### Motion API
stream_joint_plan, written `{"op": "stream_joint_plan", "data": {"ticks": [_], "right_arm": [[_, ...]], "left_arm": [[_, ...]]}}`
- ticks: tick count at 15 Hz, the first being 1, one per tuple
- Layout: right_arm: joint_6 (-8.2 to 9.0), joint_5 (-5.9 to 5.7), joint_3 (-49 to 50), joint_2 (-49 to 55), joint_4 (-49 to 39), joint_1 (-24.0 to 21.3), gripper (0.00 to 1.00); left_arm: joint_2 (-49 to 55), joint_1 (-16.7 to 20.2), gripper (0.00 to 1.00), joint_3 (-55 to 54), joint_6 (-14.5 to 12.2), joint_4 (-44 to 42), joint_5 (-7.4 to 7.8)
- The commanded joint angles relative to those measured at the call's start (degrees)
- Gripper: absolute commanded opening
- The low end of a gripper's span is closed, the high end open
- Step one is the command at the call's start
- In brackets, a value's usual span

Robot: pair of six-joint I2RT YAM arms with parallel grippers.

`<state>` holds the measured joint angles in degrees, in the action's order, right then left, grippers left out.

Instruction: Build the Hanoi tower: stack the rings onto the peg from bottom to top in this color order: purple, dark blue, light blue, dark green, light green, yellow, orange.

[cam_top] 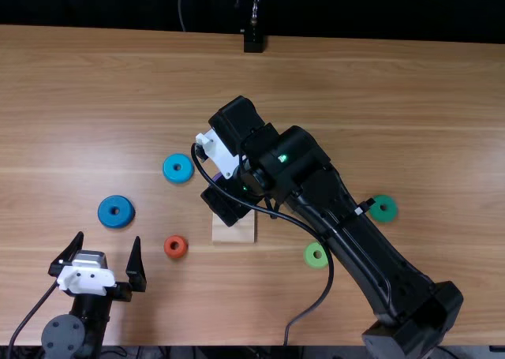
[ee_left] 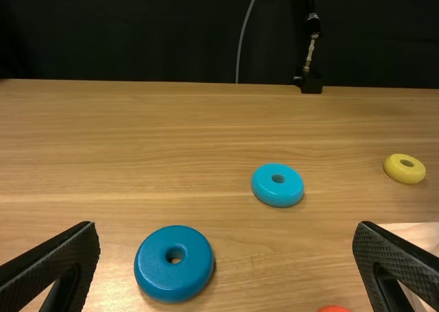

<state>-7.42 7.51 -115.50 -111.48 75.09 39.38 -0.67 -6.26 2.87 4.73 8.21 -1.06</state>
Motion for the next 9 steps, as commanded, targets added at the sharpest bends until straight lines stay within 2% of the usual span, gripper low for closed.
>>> {"op": "stream_joint_plan", "data": {"ticks": [1, 9], "right_arm": [[-0.28, 0.61, -0.2, -0.8, 0.2, 0.1, 0.00], [-0.49, 0.61, 0.2, -0.5, 0.3, 0.0, 0.00]], "left_arm": [[0.7, 0.5, 1.00, -2.5, -0.2, 0.8, 0.53], [0.7, 0.5, 1.00, -2.5, -0.2, 0.8, 0.53]]}}
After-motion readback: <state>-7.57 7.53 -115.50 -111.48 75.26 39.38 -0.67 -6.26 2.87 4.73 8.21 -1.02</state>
